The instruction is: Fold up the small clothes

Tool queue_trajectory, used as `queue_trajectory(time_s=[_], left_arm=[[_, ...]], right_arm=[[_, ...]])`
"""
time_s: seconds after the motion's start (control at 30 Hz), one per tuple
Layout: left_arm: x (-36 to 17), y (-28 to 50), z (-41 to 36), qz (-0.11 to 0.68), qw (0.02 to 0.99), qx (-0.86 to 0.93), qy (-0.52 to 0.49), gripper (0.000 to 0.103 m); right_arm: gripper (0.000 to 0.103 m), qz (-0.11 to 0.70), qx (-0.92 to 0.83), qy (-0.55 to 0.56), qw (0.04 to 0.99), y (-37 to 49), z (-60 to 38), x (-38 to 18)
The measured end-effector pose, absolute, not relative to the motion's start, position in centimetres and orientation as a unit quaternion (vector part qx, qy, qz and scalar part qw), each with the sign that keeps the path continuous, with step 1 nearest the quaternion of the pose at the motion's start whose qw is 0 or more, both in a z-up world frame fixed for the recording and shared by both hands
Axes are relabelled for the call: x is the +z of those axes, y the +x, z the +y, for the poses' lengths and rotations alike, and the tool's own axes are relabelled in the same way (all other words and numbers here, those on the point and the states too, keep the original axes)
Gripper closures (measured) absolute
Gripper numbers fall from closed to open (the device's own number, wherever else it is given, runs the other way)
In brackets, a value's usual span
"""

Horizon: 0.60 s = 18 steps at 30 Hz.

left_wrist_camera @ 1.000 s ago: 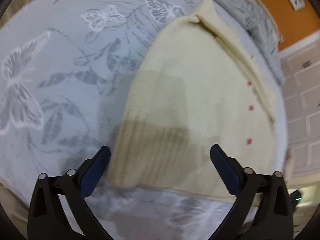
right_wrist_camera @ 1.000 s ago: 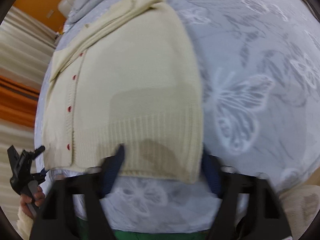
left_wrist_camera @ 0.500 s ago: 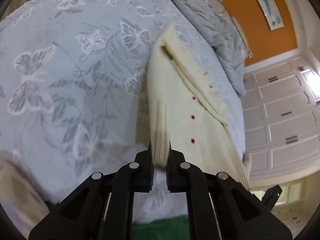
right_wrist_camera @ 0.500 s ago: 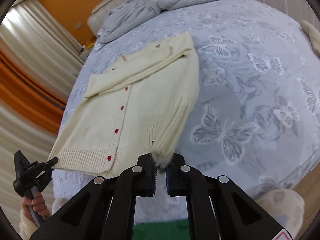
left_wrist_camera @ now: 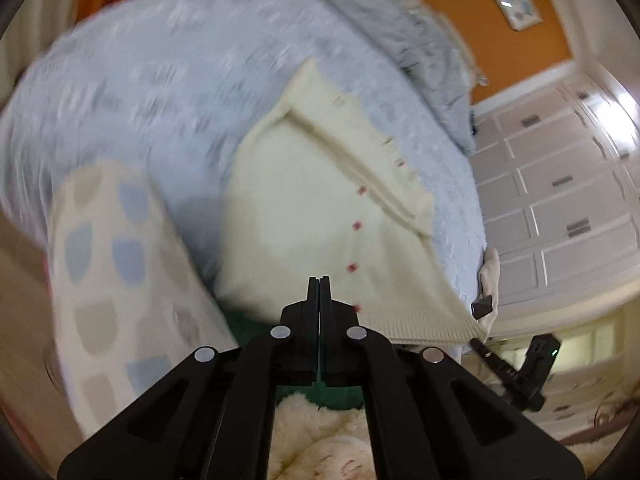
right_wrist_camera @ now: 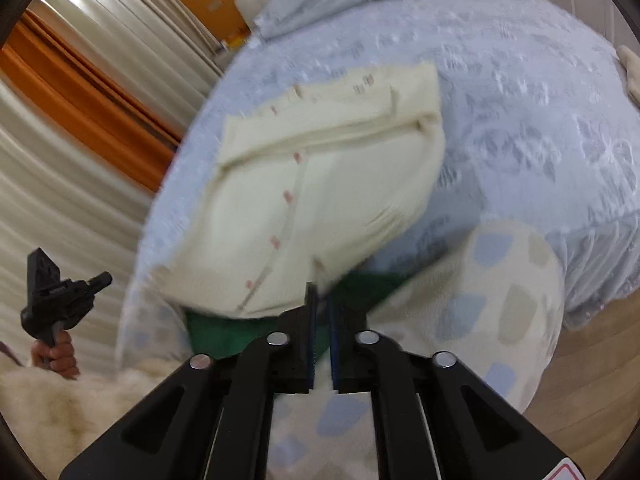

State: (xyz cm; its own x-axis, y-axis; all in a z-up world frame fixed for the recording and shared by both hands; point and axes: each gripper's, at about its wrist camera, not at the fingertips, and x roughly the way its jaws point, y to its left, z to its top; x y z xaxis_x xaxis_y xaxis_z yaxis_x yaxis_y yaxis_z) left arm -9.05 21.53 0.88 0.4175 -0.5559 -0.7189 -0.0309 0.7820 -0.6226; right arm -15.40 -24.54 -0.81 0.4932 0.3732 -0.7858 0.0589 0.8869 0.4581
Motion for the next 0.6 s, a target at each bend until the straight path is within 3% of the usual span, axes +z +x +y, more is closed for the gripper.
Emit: queue_trajectory(time_s=[0.13,0.2,0.23,0.27,0.3,0.33,0.37,0.5,0.6], left_arm=[[-0.4,-4.1,20.7,0.53,0.789,-0.16,-0.268,0.103],[-2.8,-2.6,20.3,0.562,0.766,-0.145,-0.276,0.097],[-3.9,-2.1,20.0,0.58,0.754,-0.141,-0.275,0.079],[-4.9,-1.9,19.7,0.592,0.747,-0.14,-0.268,0.055],[-6.2,-1.7,19.3,0.605,0.747,-0.12,-0.249,0.042],[-7.4,-1.7,19.1,0.619,0.747,-0.094,-0.224,0.032],[-8.0,-1.8,18.9,0.624,0.748,-0.077,-0.21,0.032],[-11.8,-1.4,18.4,0.657,0.731,-0.052,-0.174,0.032],[-12.7,-0.9,17.1,0.667,0.727,-0.06,-0.155,0.021]], right_arm=[[0.102,0.469,0.061,0.227,0.851,-11.3,-26.4,0.2],[0.096,0.484,0.037,0.229,0.844,-9.8,-26.9,-0.8],[0.09,0.491,0.016,0.226,0.841,-9.3,-26.9,-1.4],[0.09,0.498,0.012,0.221,0.839,-9.1,-26.9,-1.9],[0.078,0.511,0.003,0.204,0.835,-8.7,-26.5,-2.7],[0.056,0.526,-0.013,0.186,0.83,-8.5,-26.2,-3.6],[0.046,0.539,-0.02,0.175,0.824,-8.4,-25.9,-4.4],[0.046,0.588,-0.011,0.164,0.792,-8.2,-24.4,-7.4],[0.042,0.605,0.02,0.145,0.782,-8.0,-20.9,-8.5]])
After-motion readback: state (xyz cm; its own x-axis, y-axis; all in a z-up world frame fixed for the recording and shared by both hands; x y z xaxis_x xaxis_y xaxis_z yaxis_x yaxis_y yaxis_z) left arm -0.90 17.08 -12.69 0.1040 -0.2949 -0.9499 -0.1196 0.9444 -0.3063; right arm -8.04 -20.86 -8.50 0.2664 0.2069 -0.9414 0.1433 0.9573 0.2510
